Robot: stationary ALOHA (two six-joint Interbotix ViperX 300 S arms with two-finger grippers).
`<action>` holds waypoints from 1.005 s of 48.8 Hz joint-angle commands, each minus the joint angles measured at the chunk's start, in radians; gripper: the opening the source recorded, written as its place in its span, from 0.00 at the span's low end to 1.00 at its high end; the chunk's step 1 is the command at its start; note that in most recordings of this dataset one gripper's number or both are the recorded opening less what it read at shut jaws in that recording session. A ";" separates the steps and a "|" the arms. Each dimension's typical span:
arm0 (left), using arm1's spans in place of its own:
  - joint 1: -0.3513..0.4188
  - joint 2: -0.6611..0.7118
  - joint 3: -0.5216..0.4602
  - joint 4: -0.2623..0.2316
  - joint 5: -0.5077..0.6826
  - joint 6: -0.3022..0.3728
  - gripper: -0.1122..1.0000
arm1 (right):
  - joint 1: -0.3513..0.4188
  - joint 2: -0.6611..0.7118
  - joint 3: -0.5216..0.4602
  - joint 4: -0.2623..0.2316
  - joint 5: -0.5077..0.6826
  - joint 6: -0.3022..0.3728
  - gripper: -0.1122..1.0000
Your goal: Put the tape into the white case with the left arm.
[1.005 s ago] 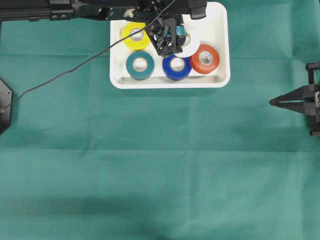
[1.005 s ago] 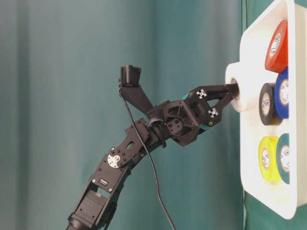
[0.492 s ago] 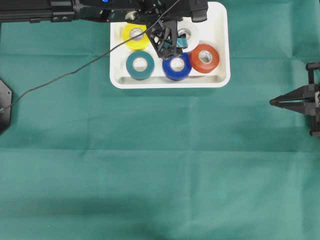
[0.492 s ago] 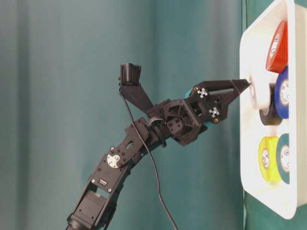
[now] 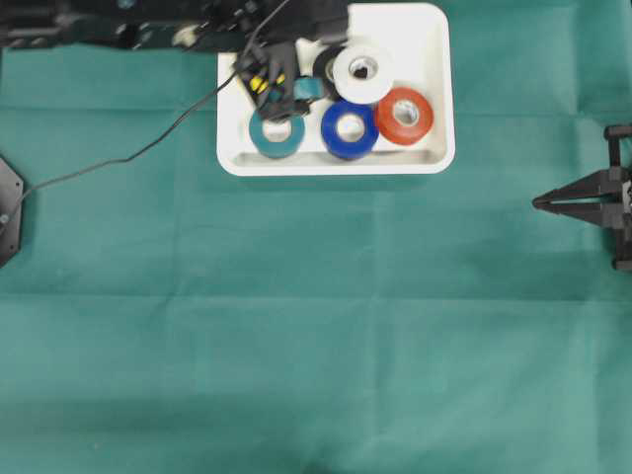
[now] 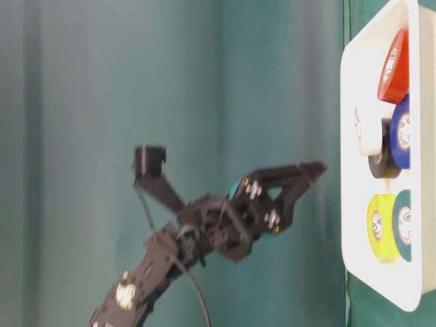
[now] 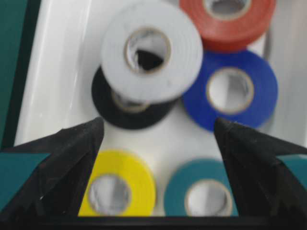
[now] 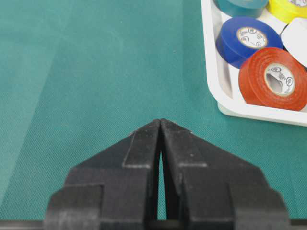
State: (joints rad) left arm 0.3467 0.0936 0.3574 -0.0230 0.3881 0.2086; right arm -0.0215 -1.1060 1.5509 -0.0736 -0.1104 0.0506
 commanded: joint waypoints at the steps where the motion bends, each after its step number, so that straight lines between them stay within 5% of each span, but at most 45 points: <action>1: -0.015 -0.084 0.048 -0.003 -0.029 -0.003 0.94 | -0.002 0.006 -0.009 -0.002 -0.011 0.000 0.02; 49: -0.186 -0.621 0.600 -0.006 -0.236 -0.008 0.94 | -0.002 0.006 -0.009 -0.002 -0.012 0.000 0.02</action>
State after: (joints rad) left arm 0.1733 -0.4893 0.9495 -0.0261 0.1611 0.2025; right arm -0.0215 -1.1060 1.5509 -0.0752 -0.1120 0.0506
